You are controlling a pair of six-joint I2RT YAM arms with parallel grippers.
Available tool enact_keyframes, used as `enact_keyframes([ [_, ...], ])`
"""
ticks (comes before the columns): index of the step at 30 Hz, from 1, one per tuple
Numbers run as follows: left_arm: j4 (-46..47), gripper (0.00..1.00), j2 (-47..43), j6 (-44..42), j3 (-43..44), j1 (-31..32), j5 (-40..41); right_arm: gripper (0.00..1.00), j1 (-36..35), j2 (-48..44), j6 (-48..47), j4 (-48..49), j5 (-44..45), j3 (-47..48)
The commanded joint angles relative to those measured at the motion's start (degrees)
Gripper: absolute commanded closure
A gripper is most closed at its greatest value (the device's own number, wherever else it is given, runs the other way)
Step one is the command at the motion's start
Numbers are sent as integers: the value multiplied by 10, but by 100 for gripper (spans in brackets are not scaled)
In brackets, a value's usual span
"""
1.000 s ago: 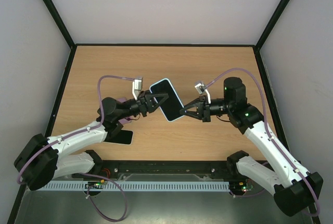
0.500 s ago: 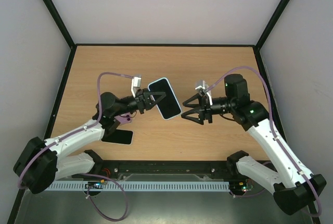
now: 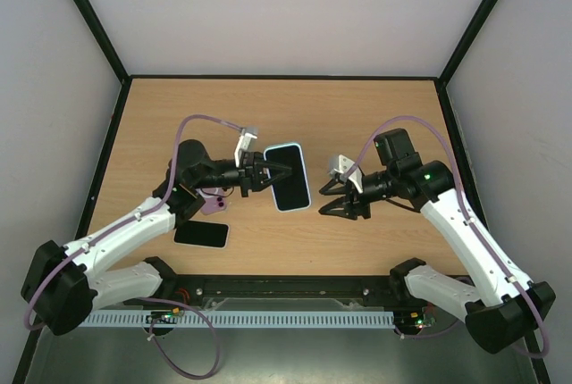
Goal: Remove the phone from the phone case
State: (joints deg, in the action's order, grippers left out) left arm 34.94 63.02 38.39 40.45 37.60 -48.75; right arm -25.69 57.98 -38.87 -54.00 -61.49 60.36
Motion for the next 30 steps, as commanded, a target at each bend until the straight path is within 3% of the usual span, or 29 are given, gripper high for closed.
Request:
enact_keyframes([
  [1,27,97,7,-10,31,7,-48,57,-4,7,-45,-38,-17,28],
  [8,75,98,32,7,30,19,-51,63,-10,42,-112,-109,-44,45],
  [16,147,98,70,43,26,31,-62,69,-15,27,-93,-85,-70,15],
  [30,188,98,103,74,29,44,-73,81,-18,-10,-104,-62,-71,-21],
])
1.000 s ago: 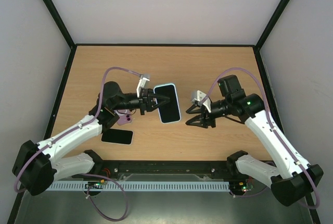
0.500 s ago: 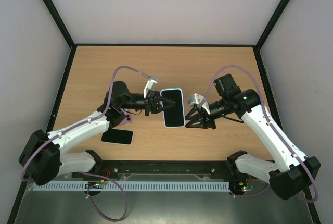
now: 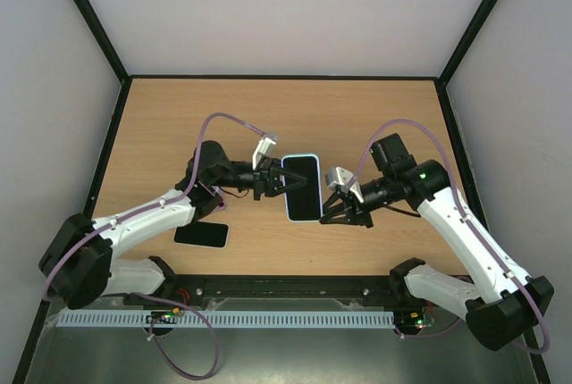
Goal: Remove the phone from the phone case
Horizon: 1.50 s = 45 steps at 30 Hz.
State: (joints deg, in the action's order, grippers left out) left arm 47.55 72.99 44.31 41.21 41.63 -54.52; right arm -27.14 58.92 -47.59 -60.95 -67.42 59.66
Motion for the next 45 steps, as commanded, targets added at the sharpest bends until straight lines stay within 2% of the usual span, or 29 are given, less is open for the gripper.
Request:
enact_keyframes([
  [1,62,97,5,16,21,6,-16,82,-4,-23,-18,12,-12,-16],
  [6,65,98,17,22,22,17,-21,90,-4,-34,-34,12,-8,-18],
  [11,65,98,26,24,26,28,-23,91,-4,-38,-26,23,0,-18],
  [12,63,98,27,23,26,28,-21,90,-5,-38,-20,25,-2,-18],
  [14,49,98,26,11,28,28,-14,81,-5,-39,-13,25,-10,-19],
  [18,22,98,20,-10,31,28,2,78,-4,-46,0,21,-28,-22],
  [26,24,97,26,-1,40,29,-6,87,-5,-54,-6,27,-19,-26],
  [28,26,98,29,6,42,31,-8,92,-5,-53,17,47,-9,-27],
  [32,28,98,38,24,55,47,-17,96,-5,-49,-6,47,15,-17],
  [38,-10,98,43,39,78,65,-28,97,-5,-41,-57,33,70,12],
  [45,23,97,47,98,77,72,-45,97,-5,-36,-87,35,148,43],
])
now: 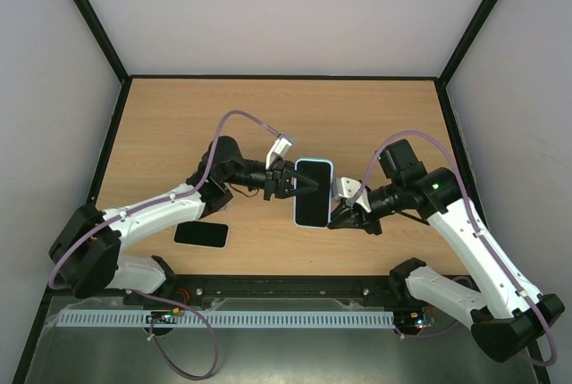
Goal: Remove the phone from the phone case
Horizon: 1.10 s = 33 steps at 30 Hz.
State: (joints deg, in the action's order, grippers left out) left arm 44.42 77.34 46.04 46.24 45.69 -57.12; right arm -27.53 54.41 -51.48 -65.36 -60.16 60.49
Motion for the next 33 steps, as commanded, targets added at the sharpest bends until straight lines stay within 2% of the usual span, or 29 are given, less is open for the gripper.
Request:
enact_keyframes([
  [1,67,98,5,93,26,32,-22,97,-1,10,-50,80,81,39],
  [9,74,98,-10,100,13,34,-17,98,-1,15,16,128,93,61],
  [13,63,98,-30,85,-3,34,-1,98,-1,2,85,166,77,46],
  [17,62,97,-43,69,-29,34,23,97,0,-22,255,266,67,16],
  [21,122,97,-49,89,-66,35,38,96,0,-37,394,372,92,-12],
  [26,146,98,-54,79,-106,43,66,89,0,-44,489,428,91,-44],
  [33,157,97,-25,46,-123,48,74,65,0,-48,526,445,24,-71],
])
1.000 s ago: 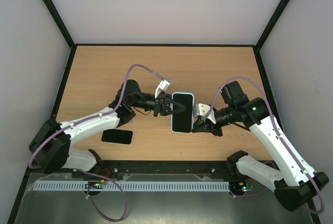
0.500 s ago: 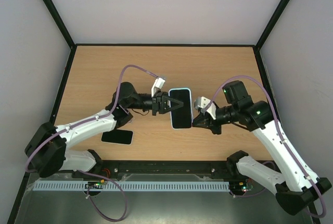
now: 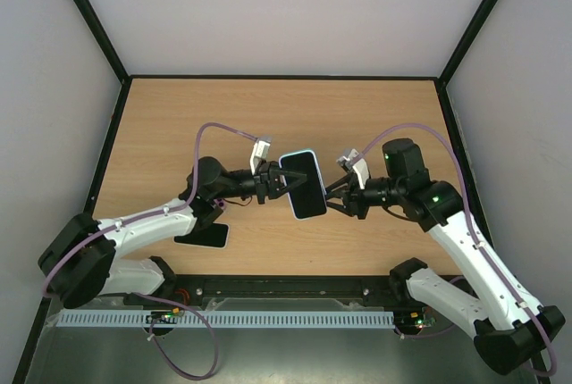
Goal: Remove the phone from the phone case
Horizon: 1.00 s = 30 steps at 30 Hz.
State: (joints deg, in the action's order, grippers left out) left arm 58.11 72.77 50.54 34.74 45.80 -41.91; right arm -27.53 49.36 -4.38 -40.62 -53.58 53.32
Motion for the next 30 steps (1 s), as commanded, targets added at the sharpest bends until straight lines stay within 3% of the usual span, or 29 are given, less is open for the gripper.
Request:
enact_keyframes([
  [1,26,98,29,0,-5,46,-79,64,0,7,62,205,-69,-6],
  [4,60,98,63,24,-2,46,-90,62,1,30,108,274,-169,-56],
  [6,125,98,83,56,-15,47,-90,61,4,42,198,377,-205,-93],
  [10,175,98,114,43,-30,48,-94,62,8,34,172,317,-198,-67],
  [18,204,98,179,88,6,46,-56,97,9,-17,218,276,-152,-40],
  [20,136,96,182,72,28,41,-45,98,10,-31,255,281,-124,-45],
  [21,91,90,178,63,41,35,-29,98,14,-35,274,281,-116,-45],
  [24,-62,58,142,19,82,25,49,98,19,-39,295,236,-86,-35],
  [26,-178,46,102,-37,113,29,121,98,19,-53,299,204,-35,-44],
  [30,-332,37,35,-49,145,31,312,98,22,-106,311,173,89,-86],
])
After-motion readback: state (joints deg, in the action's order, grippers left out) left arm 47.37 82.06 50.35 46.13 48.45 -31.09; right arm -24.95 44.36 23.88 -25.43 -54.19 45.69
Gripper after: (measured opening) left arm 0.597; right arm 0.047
